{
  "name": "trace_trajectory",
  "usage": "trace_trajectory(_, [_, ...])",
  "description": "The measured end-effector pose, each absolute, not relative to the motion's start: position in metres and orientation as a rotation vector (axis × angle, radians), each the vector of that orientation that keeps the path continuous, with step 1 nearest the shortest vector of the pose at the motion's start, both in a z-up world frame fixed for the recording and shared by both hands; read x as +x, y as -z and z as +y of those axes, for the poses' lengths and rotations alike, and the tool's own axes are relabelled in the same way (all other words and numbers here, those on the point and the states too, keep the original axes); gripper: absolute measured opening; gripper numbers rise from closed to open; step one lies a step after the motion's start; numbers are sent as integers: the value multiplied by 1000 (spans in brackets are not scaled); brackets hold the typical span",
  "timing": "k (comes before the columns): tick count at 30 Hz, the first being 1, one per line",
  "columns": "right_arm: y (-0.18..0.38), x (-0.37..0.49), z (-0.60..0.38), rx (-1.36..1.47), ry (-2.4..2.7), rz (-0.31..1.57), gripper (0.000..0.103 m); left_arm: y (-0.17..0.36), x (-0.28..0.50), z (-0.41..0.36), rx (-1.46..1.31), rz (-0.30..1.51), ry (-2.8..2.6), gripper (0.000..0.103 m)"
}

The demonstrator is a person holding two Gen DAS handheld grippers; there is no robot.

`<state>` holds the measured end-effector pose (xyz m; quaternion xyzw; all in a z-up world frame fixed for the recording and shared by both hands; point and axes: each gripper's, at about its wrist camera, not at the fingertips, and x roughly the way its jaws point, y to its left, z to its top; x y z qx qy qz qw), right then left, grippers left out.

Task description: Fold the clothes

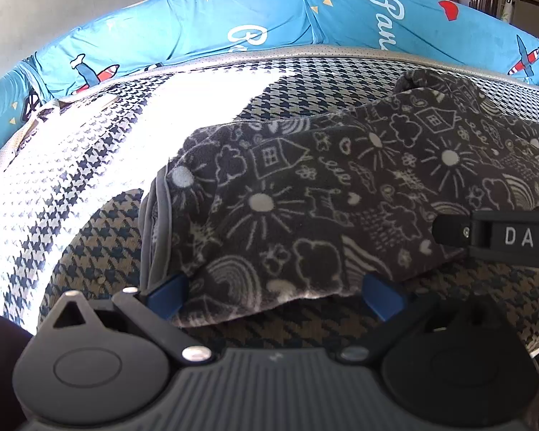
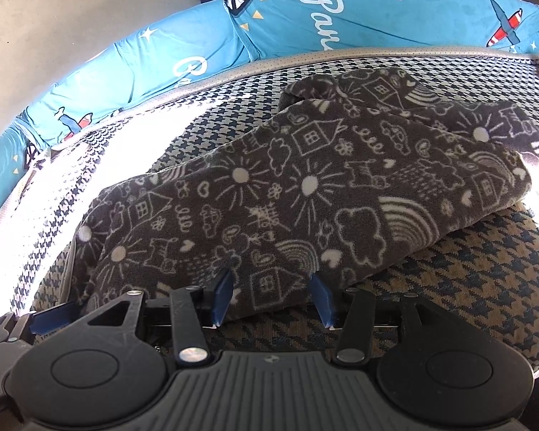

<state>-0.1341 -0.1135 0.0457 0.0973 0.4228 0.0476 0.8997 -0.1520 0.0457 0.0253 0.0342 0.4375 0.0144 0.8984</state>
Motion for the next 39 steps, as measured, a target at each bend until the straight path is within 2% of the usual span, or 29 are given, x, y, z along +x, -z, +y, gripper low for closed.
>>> trace_trajectory(39, [-55,-137,-121,223,-99,1016,49,-30,-140,34,84,982,-61,103])
